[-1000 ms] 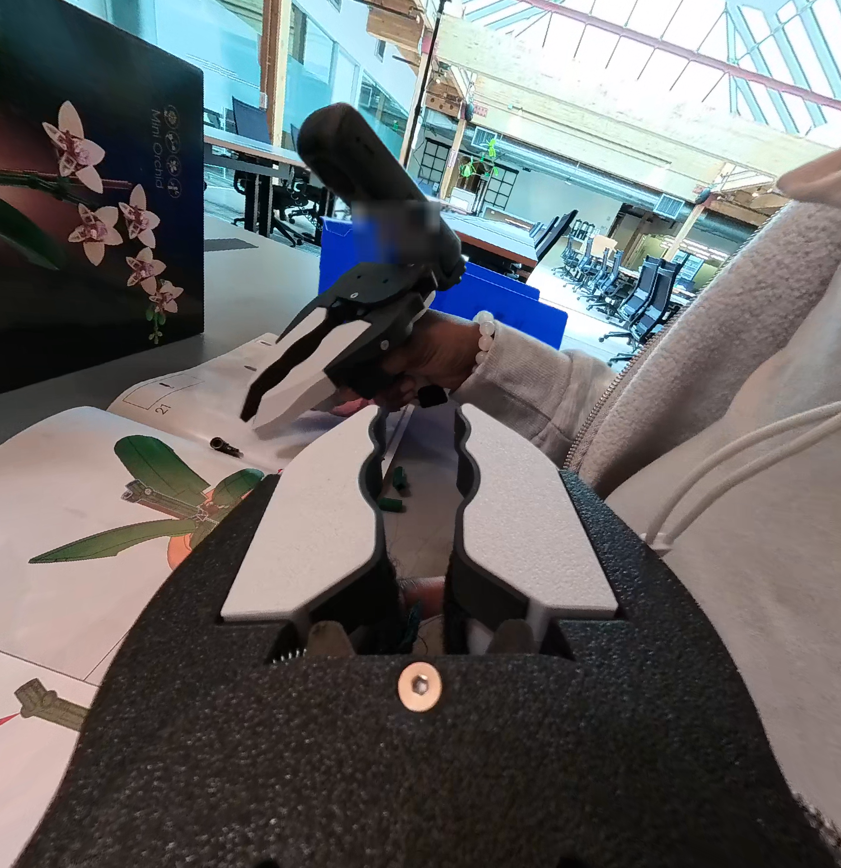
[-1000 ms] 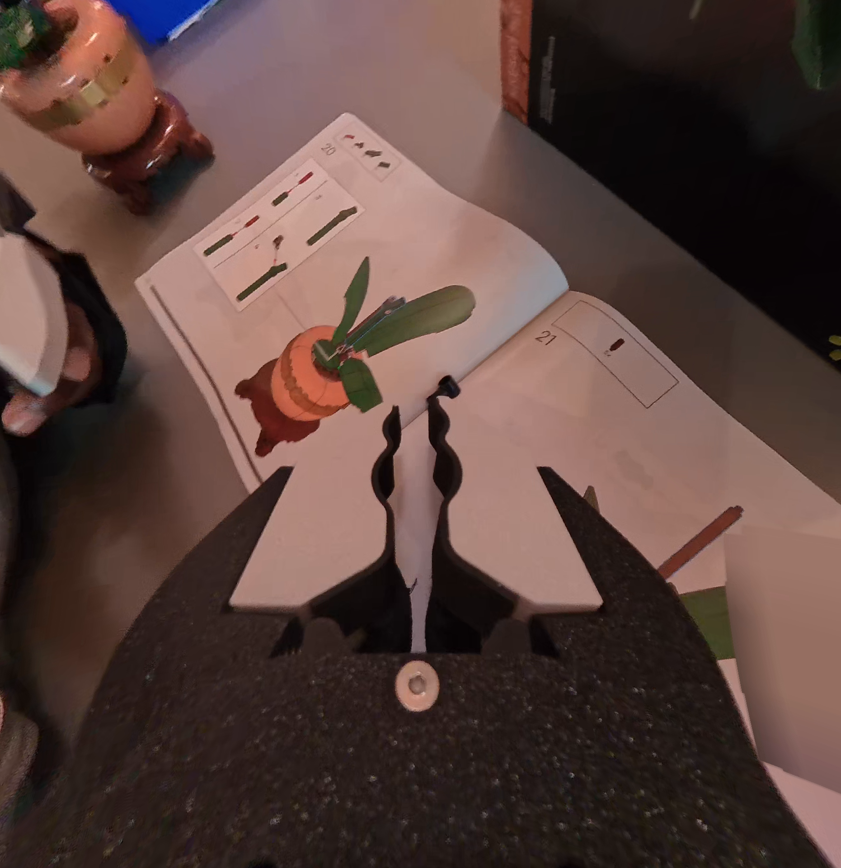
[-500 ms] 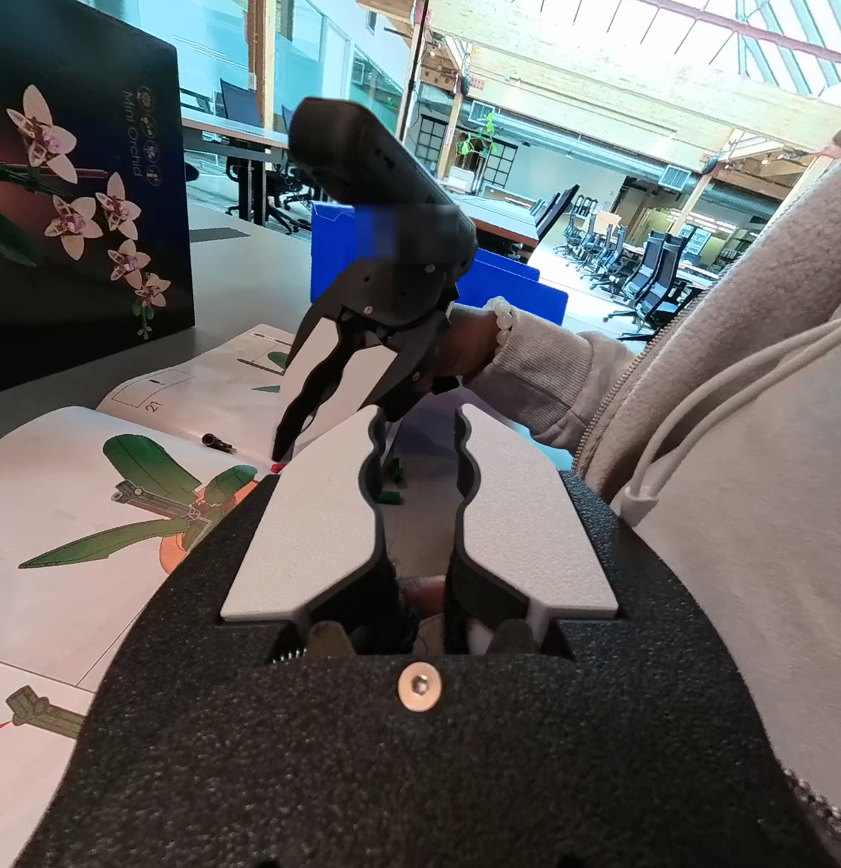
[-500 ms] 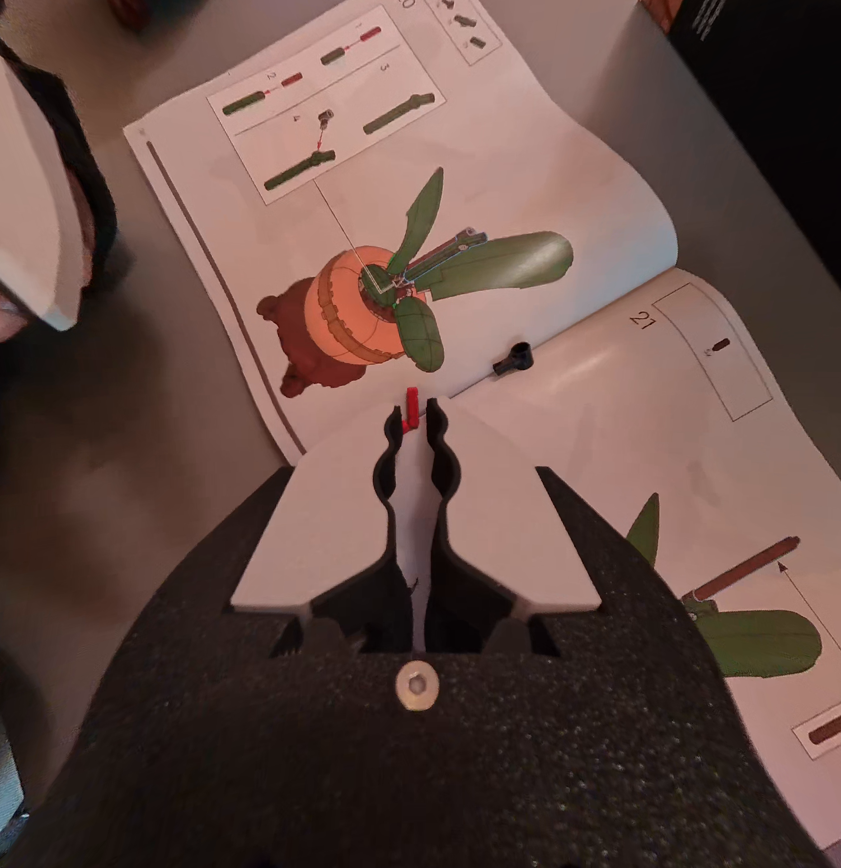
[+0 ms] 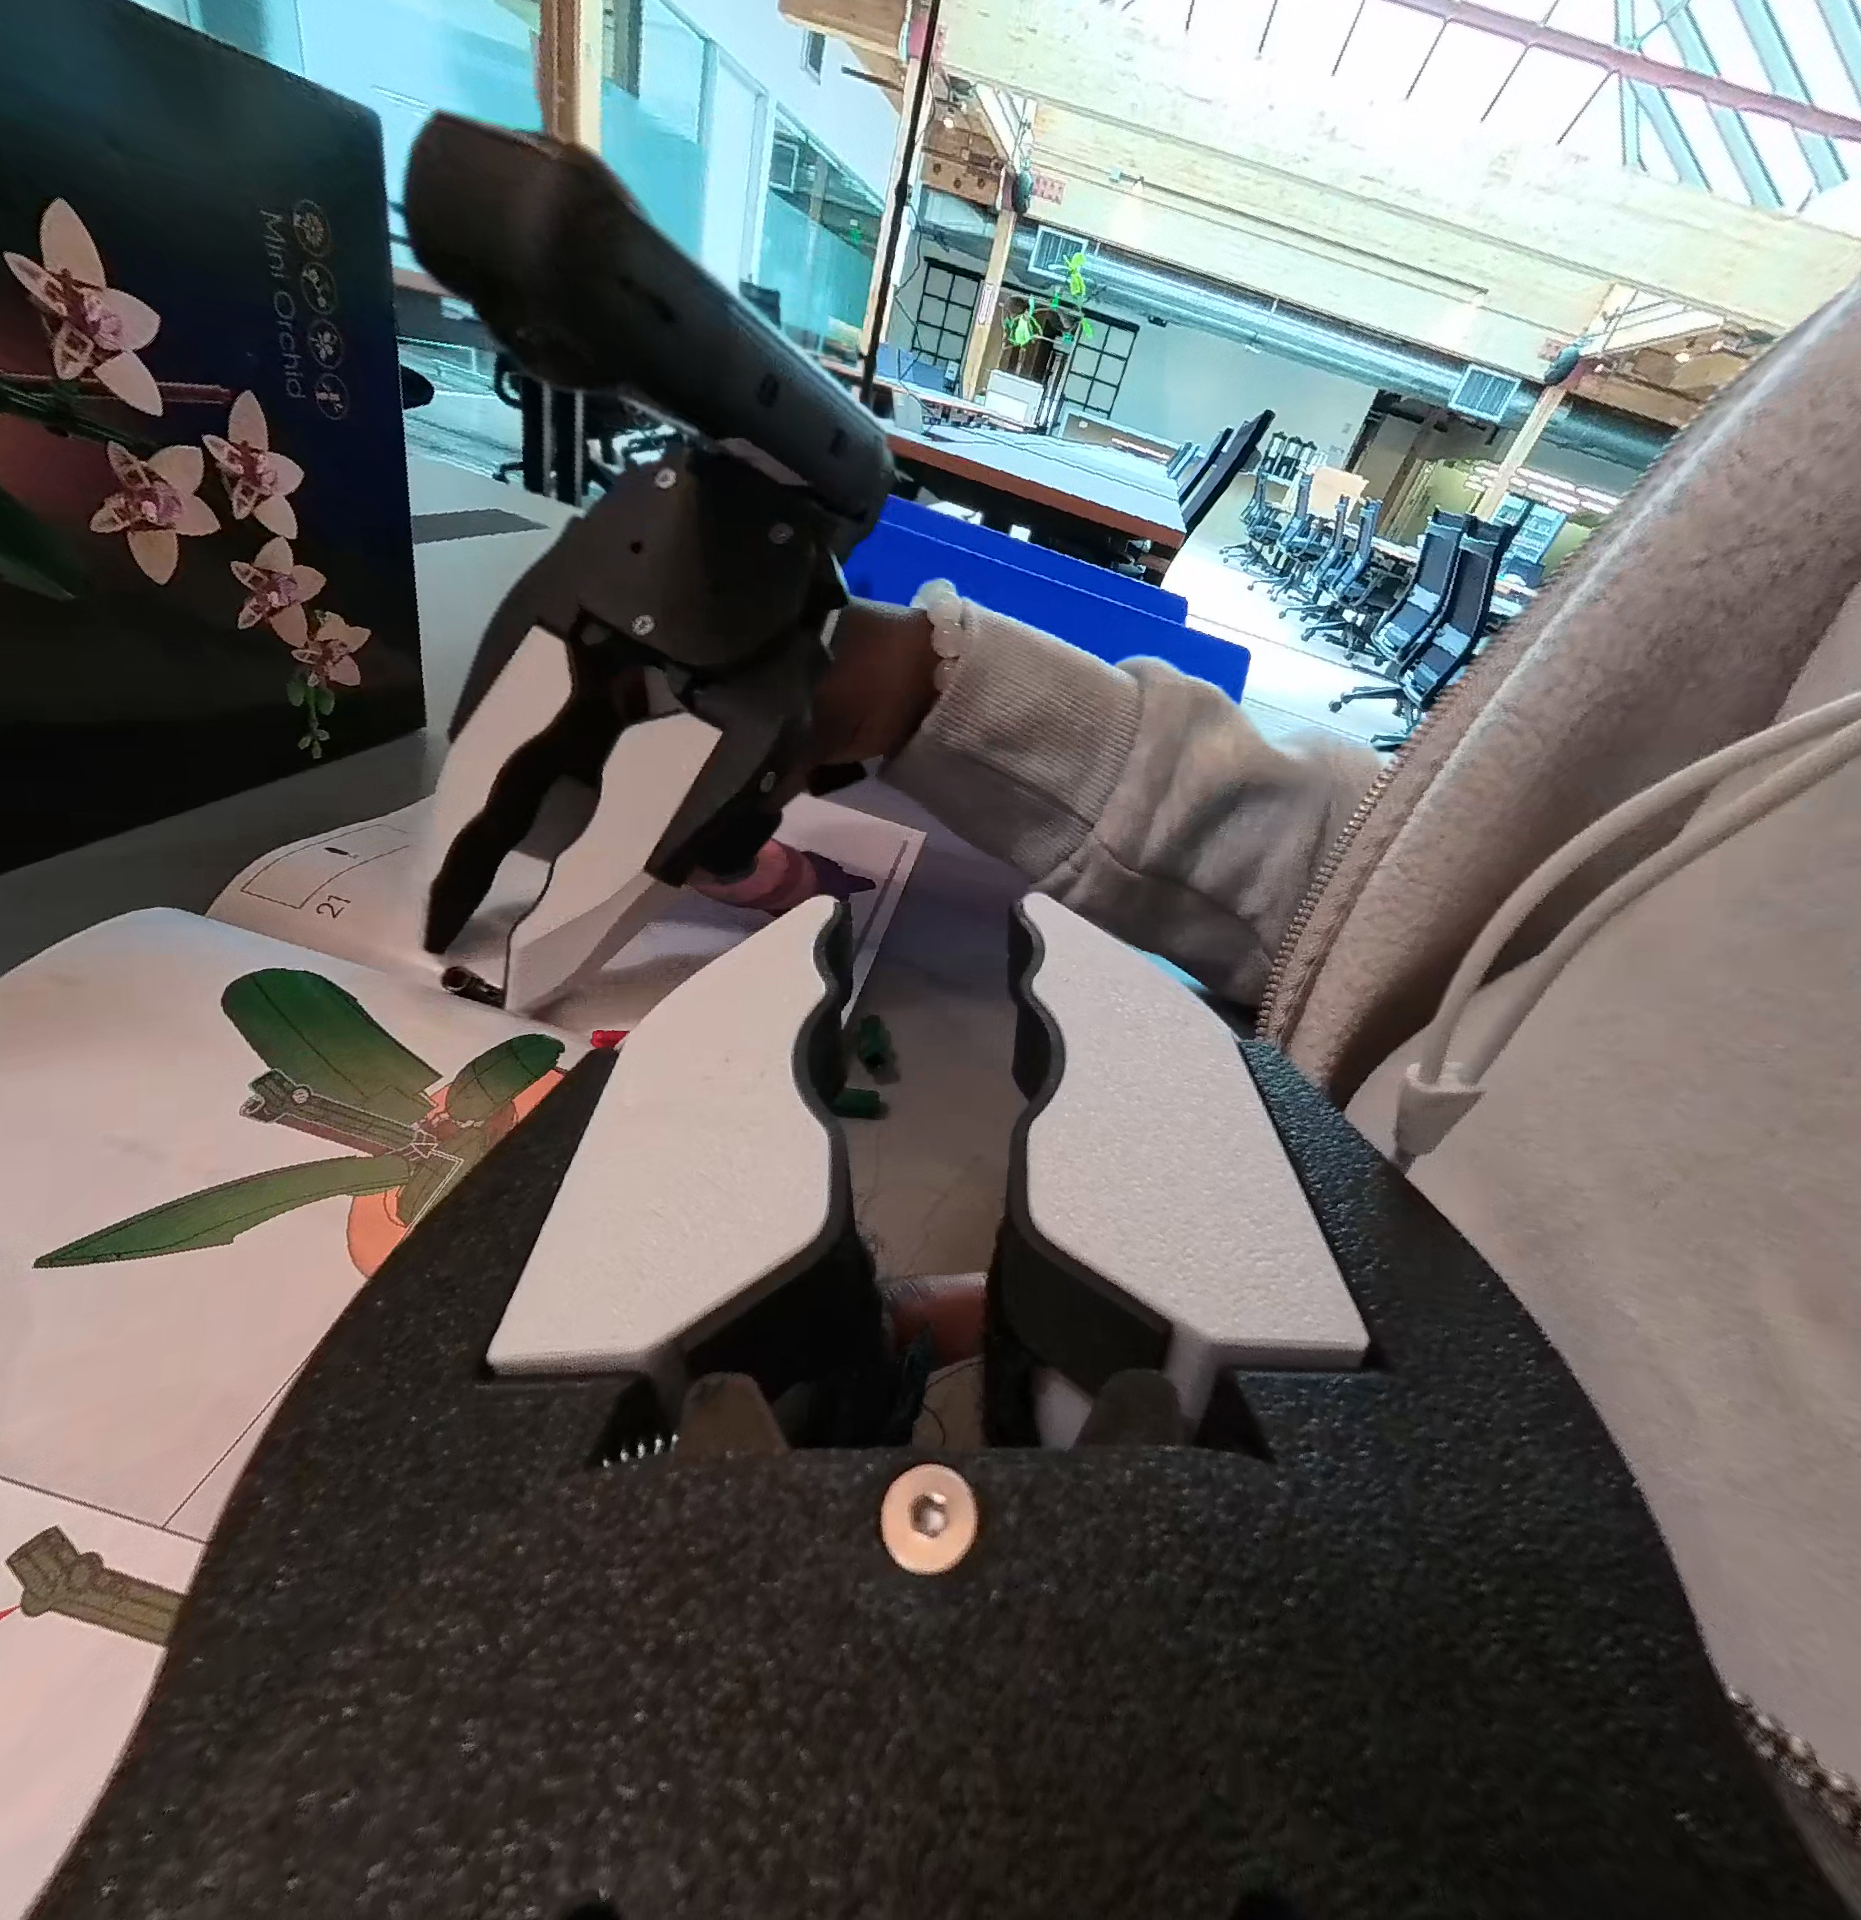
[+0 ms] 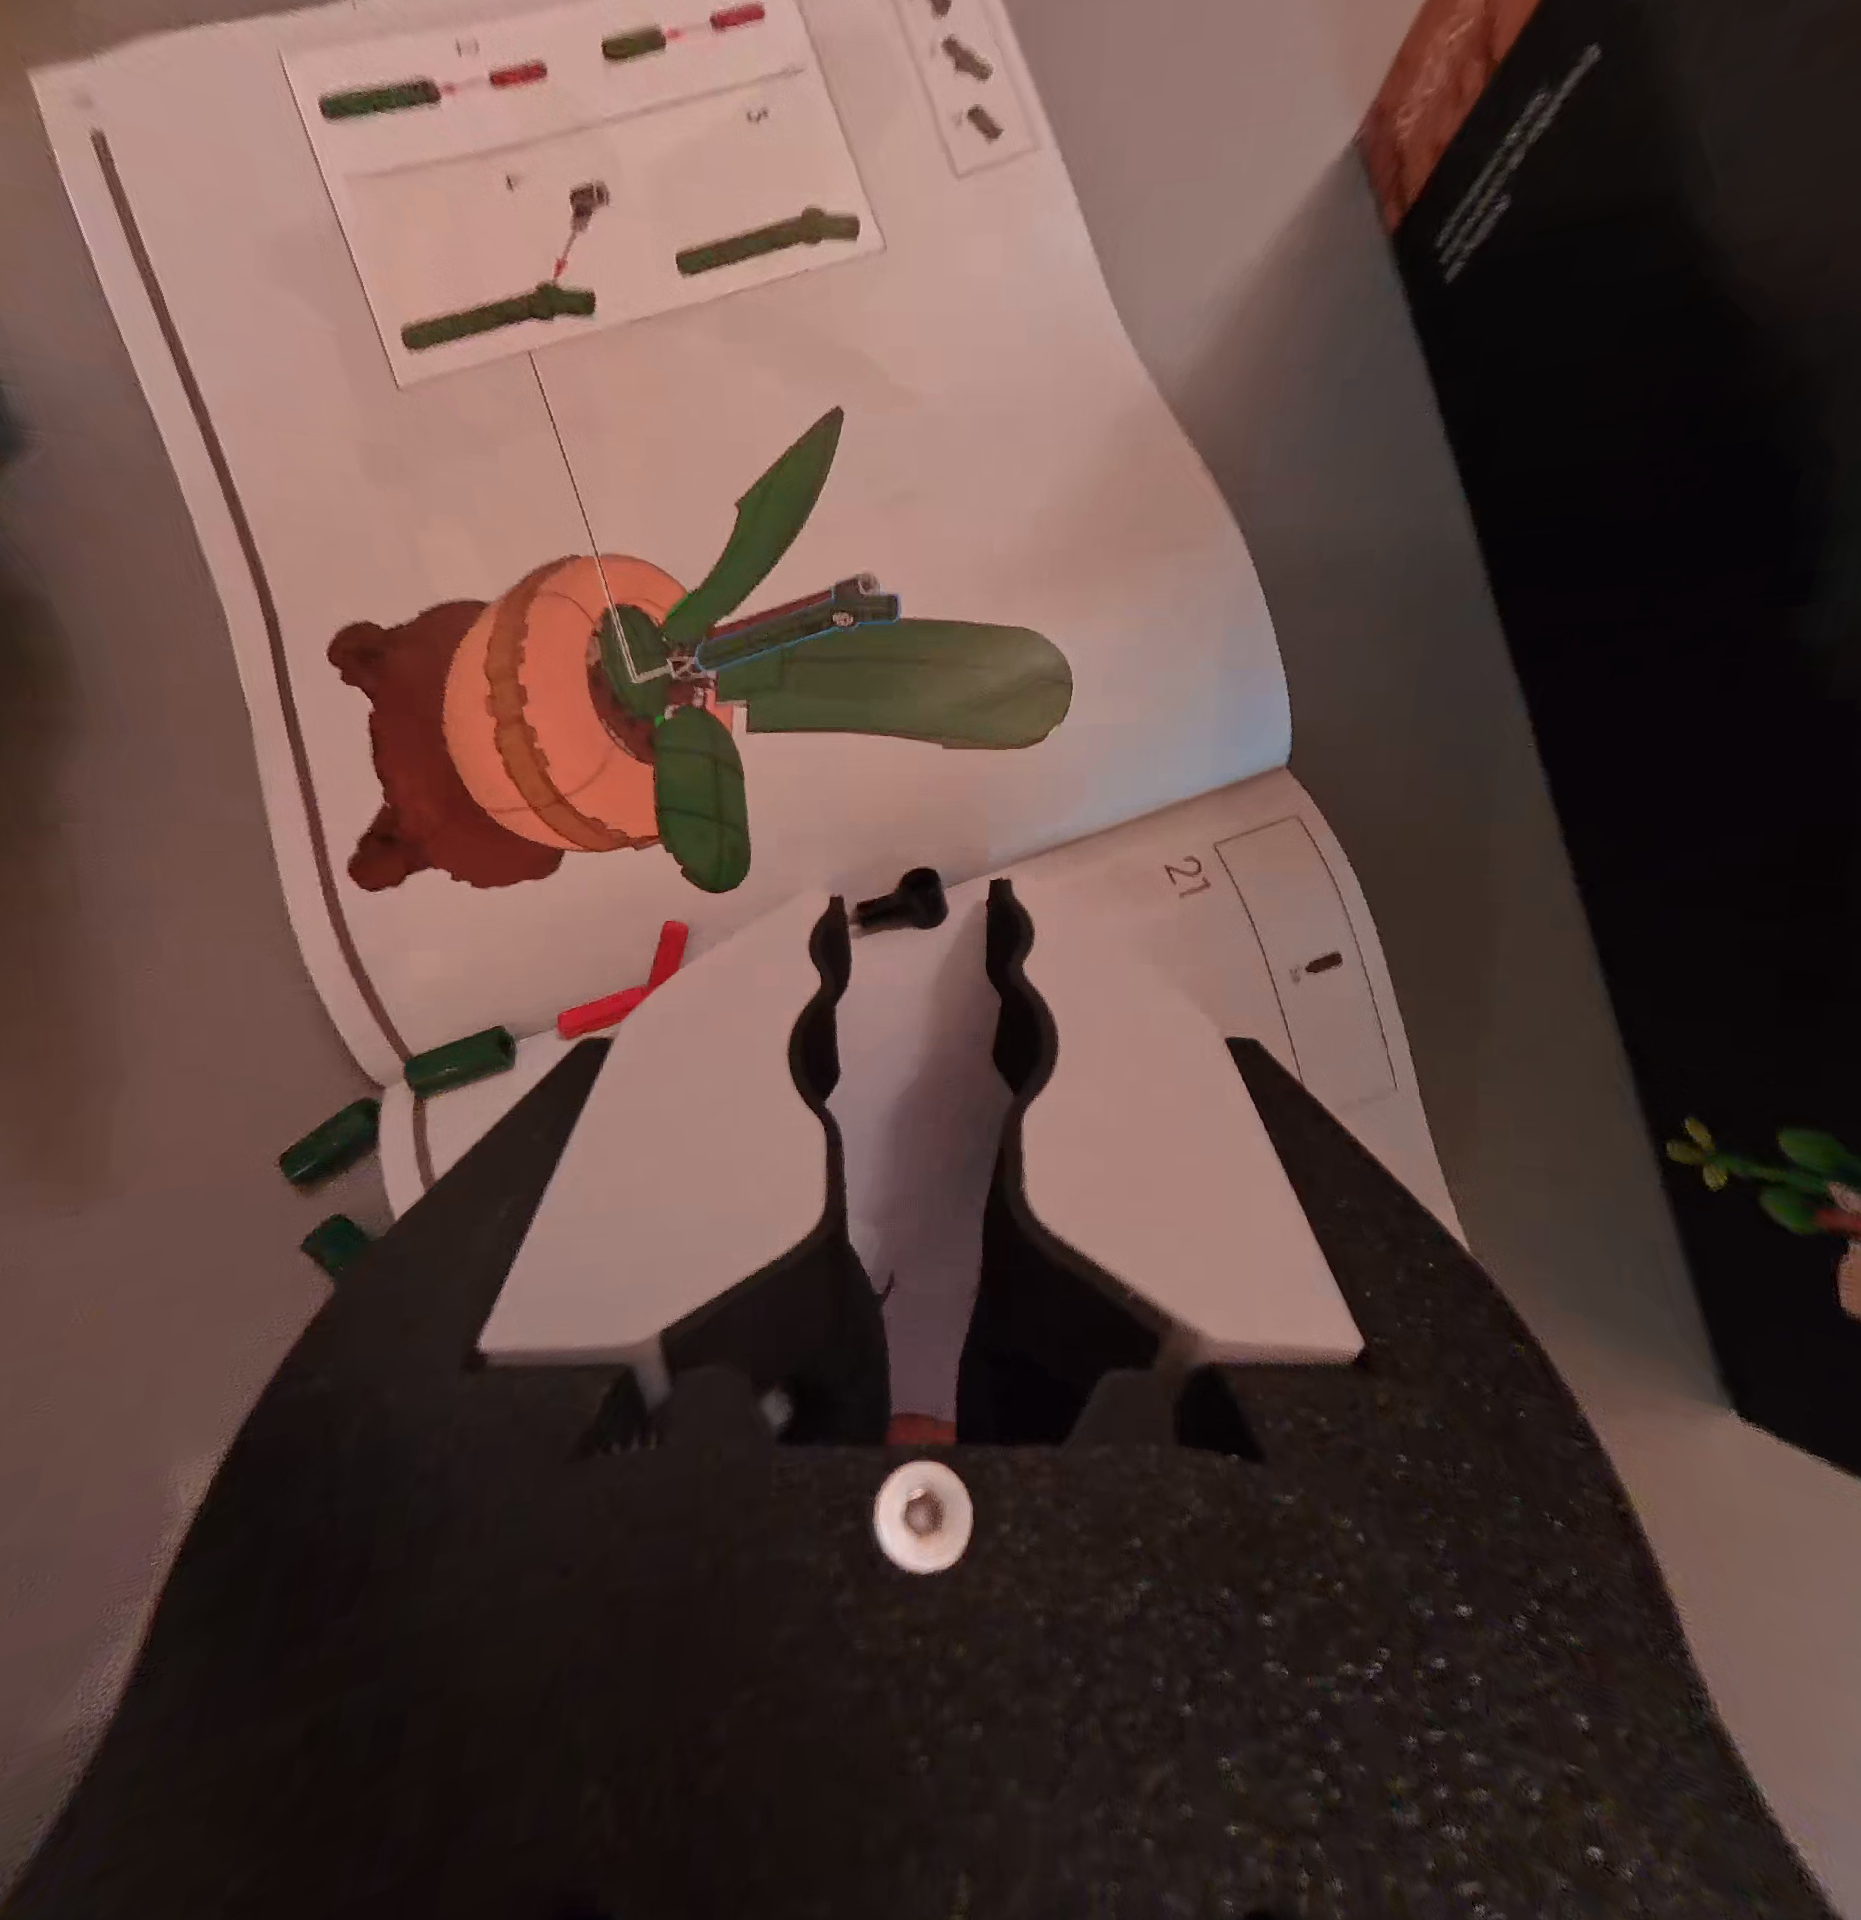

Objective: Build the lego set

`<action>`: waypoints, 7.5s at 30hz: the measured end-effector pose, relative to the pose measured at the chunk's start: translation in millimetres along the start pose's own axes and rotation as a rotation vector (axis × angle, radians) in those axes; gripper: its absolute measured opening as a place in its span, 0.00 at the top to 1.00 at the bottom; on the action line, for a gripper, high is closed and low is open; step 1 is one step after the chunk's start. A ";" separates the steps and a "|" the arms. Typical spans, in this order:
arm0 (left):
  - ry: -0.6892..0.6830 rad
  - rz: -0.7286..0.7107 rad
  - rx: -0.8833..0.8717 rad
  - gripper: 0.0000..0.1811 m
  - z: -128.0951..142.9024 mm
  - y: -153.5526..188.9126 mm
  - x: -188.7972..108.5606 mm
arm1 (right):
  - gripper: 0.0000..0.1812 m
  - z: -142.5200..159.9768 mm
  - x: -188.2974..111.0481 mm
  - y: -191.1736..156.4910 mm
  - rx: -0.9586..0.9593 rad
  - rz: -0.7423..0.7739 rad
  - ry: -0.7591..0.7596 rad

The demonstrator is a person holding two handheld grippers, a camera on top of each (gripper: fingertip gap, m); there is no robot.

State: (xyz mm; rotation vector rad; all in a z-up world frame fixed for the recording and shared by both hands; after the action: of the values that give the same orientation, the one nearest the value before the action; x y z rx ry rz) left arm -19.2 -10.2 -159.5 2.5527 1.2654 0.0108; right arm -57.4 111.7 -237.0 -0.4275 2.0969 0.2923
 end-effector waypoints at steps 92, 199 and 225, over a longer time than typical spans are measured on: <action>-0.118 0.024 -0.066 0.84 15.2 0.6 5.4 | 0.74 2.6 -29.7 -72.3 -0.045 -0.045 0.079; 0.023 -0.120 -0.069 0.81 0.9 -21.1 -6.3 | 0.92 22.1 -35.2 -78.2 -0.063 -0.232 -0.012; 0.111 0.208 -0.527 0.80 -11.7 -9.9 -2.8 | 0.91 -54.4 -96.3 -98.1 -0.398 0.211 0.760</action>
State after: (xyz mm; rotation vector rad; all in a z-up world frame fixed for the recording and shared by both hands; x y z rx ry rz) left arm -30.1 -3.7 -150.6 2.2242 0.8761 0.4707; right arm -11.1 20.2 -130.5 -0.6192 2.8426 0.7742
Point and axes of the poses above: each gripper's, where its closed fingertips meet, x out along the fingers, z out of its underside, y = z × x across the jaws, the point moved 2 cm from there along -x, back along the fingers, and after that the axes turned 5 degrees about -y, right-handed, at the moved point
